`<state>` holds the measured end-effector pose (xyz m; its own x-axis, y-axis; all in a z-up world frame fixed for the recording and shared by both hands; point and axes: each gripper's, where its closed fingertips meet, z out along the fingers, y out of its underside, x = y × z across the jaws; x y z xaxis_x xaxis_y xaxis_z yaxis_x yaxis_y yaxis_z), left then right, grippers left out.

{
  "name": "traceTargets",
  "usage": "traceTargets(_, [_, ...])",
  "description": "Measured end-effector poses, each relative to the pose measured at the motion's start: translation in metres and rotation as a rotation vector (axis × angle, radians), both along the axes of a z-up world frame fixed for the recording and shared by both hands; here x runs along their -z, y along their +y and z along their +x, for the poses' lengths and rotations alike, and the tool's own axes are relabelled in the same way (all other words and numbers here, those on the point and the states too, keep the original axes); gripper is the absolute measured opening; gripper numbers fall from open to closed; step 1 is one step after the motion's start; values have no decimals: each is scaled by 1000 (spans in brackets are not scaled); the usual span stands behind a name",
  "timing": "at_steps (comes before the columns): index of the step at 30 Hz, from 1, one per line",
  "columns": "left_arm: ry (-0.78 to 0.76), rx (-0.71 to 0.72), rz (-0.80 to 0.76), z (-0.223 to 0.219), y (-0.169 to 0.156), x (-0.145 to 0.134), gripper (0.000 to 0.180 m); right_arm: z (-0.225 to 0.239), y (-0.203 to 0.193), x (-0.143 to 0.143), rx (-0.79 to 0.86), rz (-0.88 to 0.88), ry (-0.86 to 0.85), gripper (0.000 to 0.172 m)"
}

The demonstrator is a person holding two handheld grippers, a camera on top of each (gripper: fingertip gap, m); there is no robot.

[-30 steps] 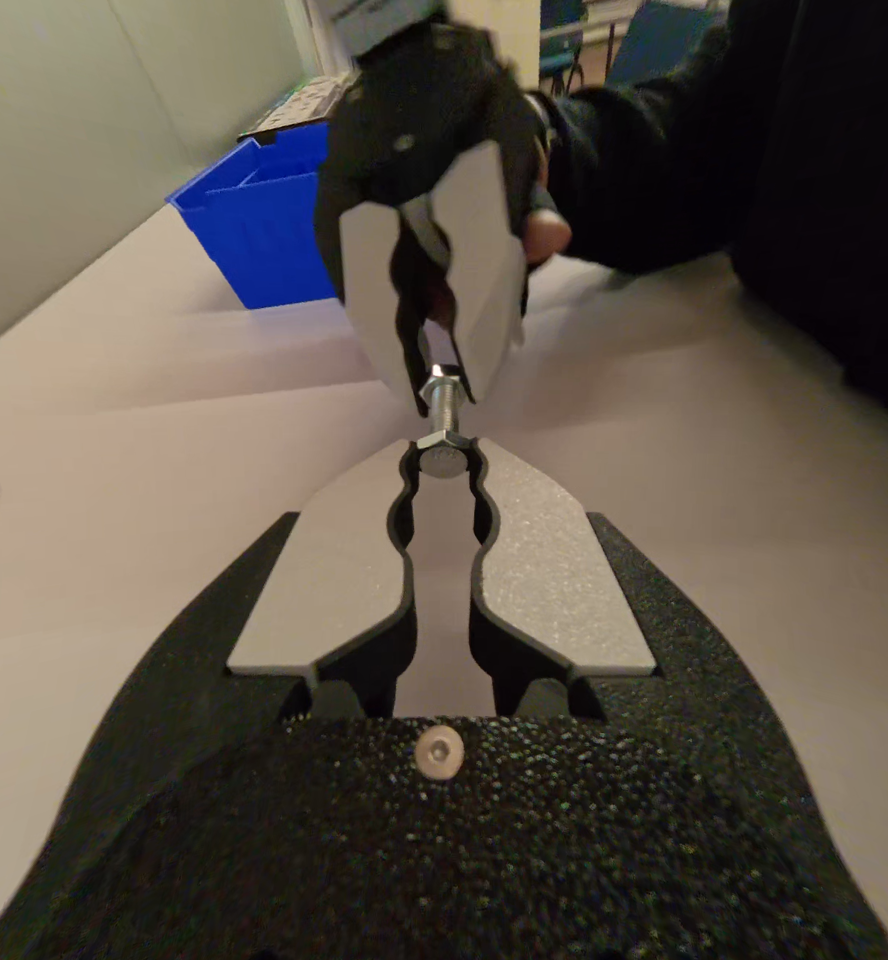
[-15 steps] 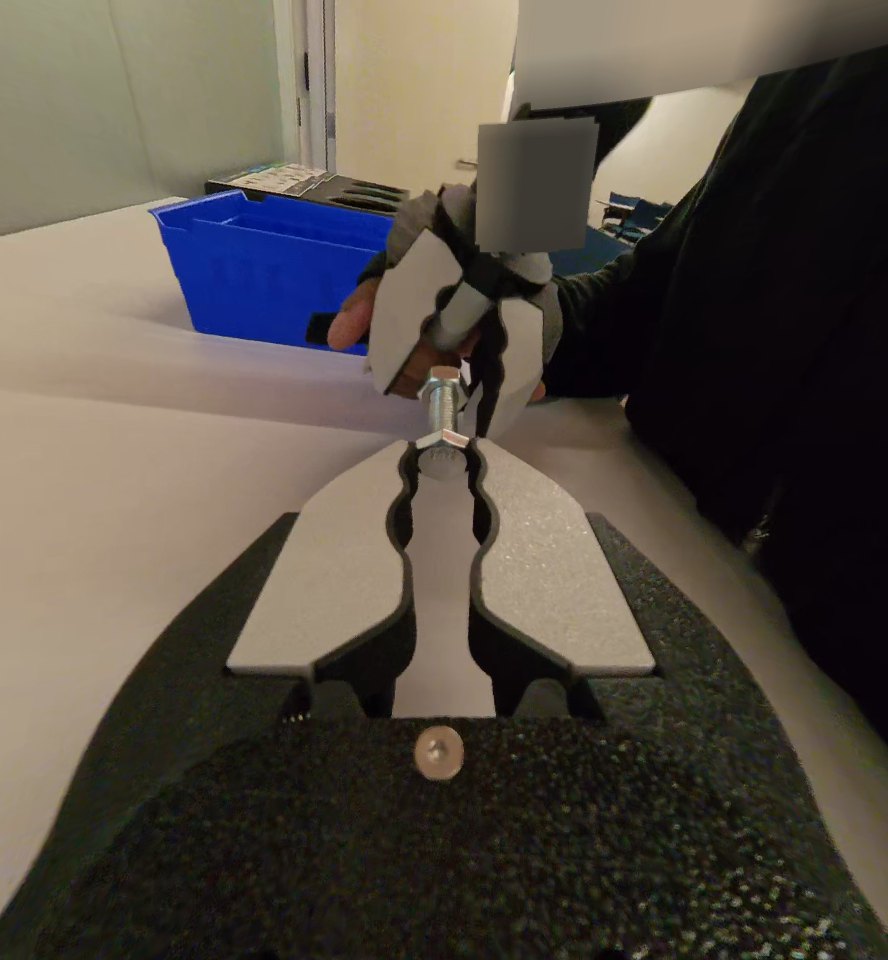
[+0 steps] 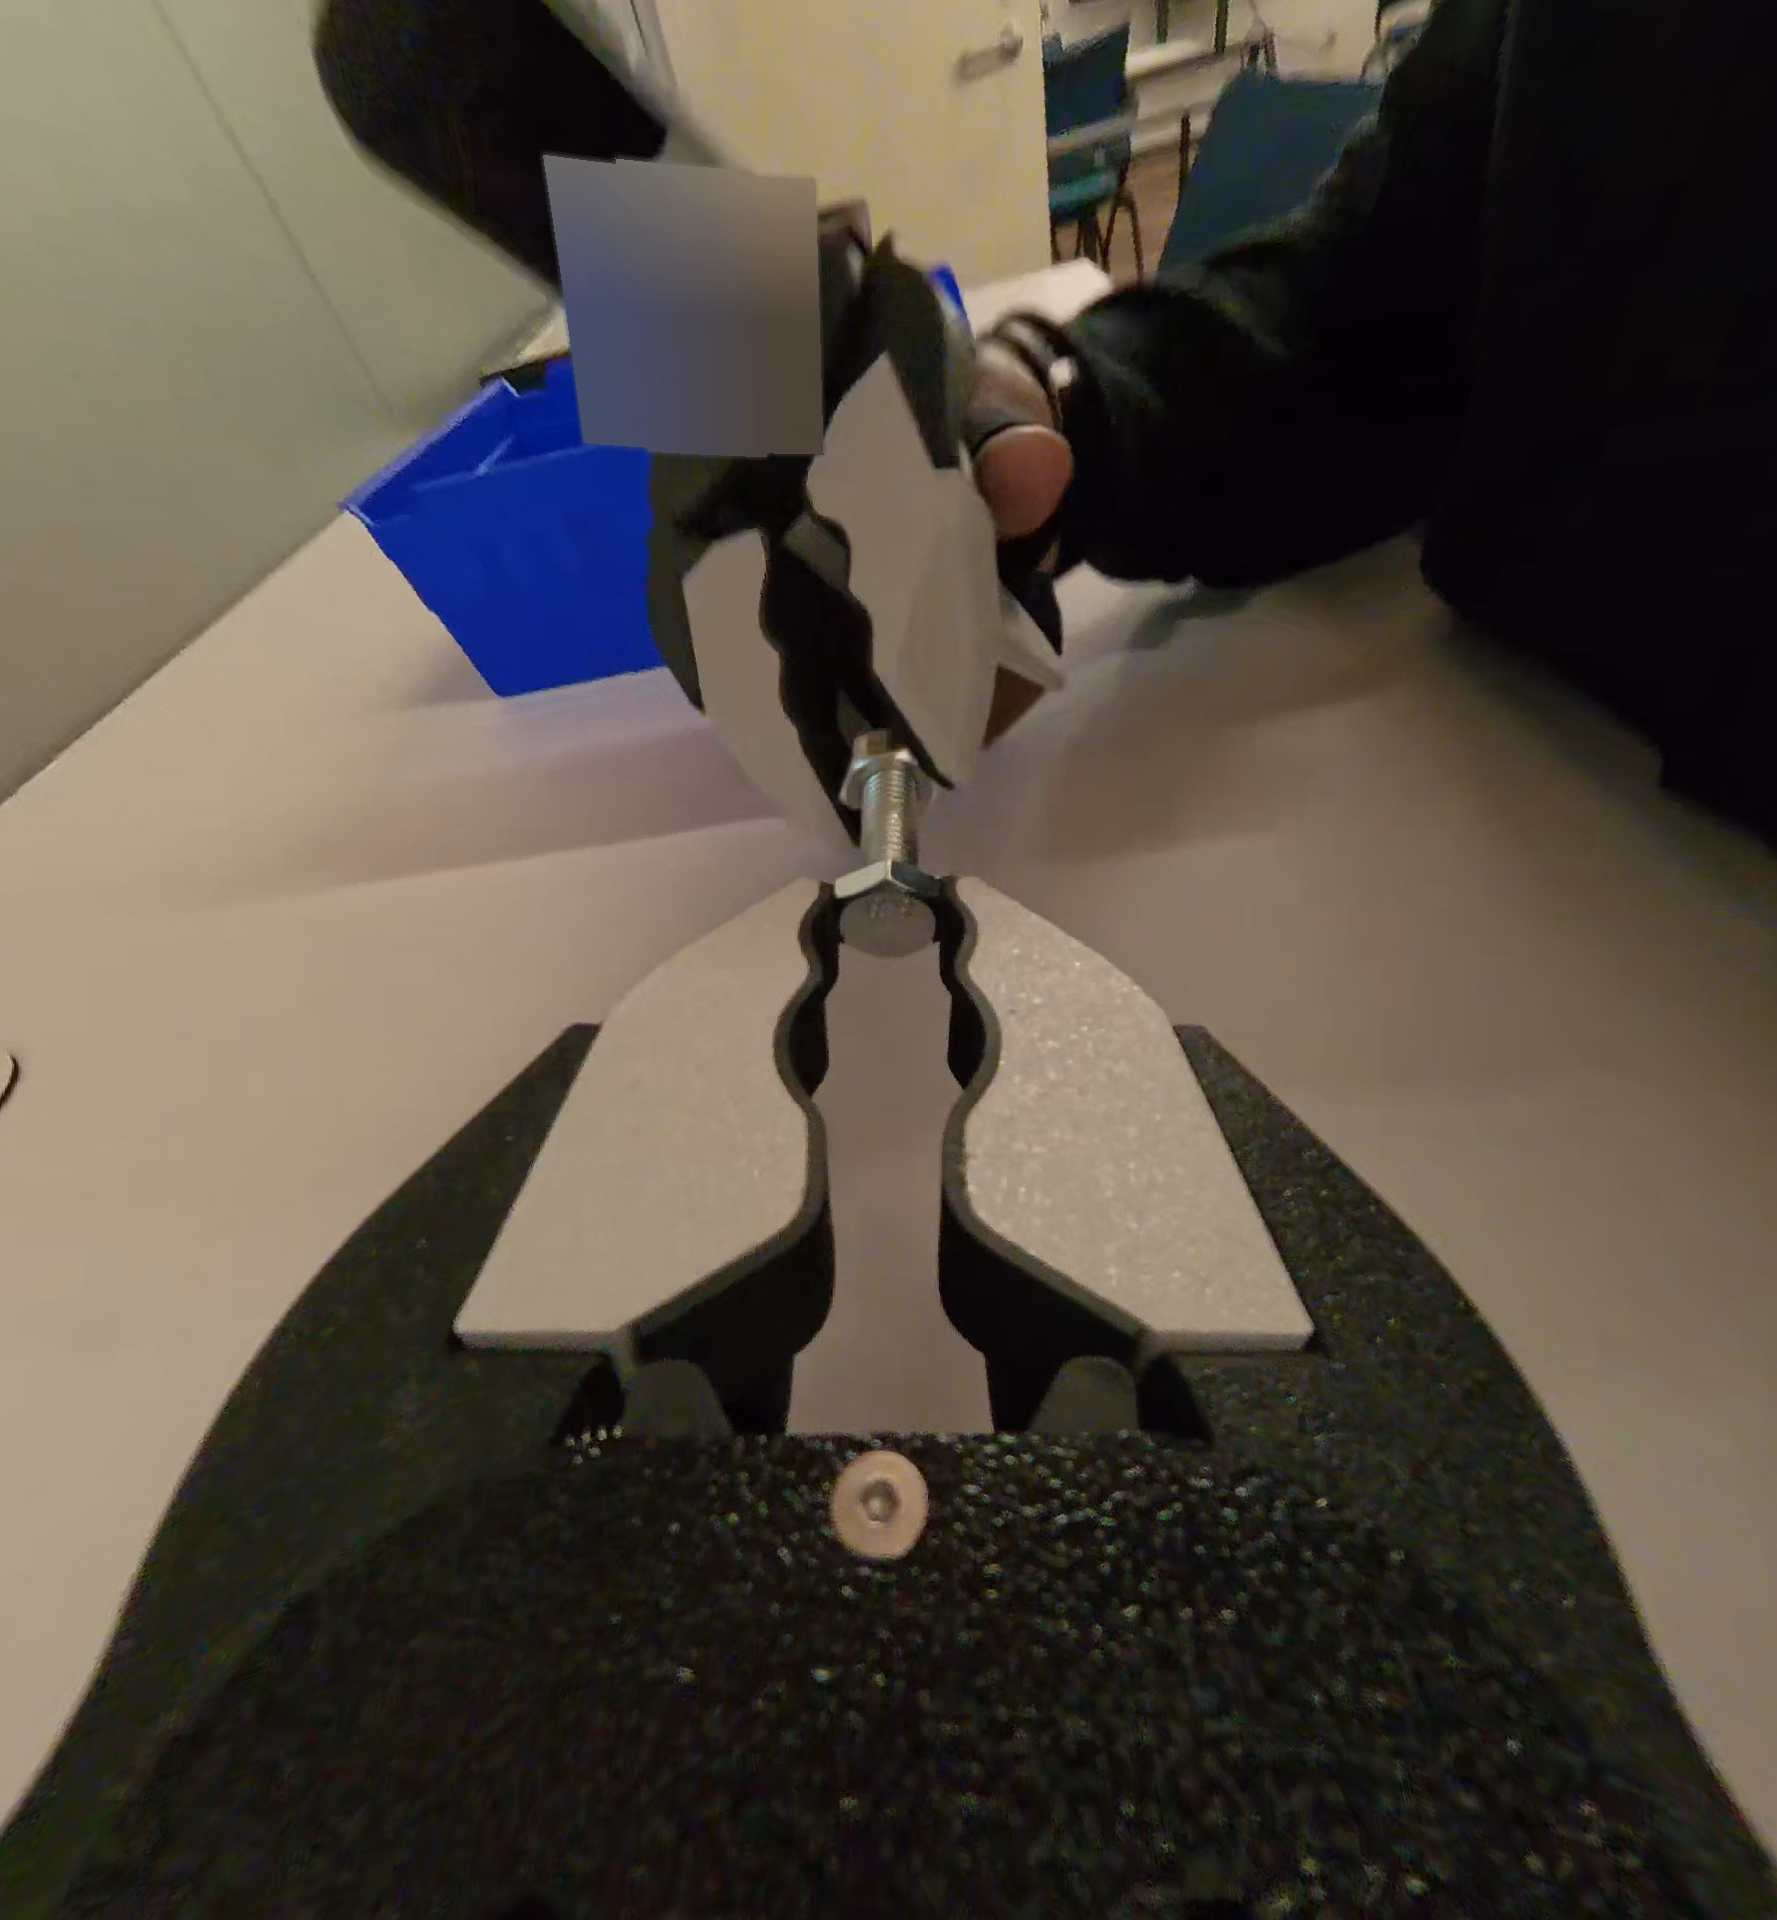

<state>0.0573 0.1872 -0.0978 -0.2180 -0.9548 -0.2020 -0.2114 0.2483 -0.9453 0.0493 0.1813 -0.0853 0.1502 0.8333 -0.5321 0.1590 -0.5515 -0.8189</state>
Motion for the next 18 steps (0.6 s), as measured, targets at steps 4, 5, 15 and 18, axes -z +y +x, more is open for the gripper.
traceTargets(4, [-60, 12, -178, -3, 4, -13, 17, 8, 10, -20, 82, 188, 101, 27])
traceTargets(5, [-70, 18, -227, -4, 5, -15, 17, 9, 12, -19, 110, 313, 55, 29])
traceTargets(15, [-37, 83, -451, -2, -3, -14, 18, 1, 9, -8, 182, 936, -217, 22])
traceTargets(18, [-7, 45, -388, -1, 0, -8, 17, 0, 10, -3, 170, 810, -219, 18])
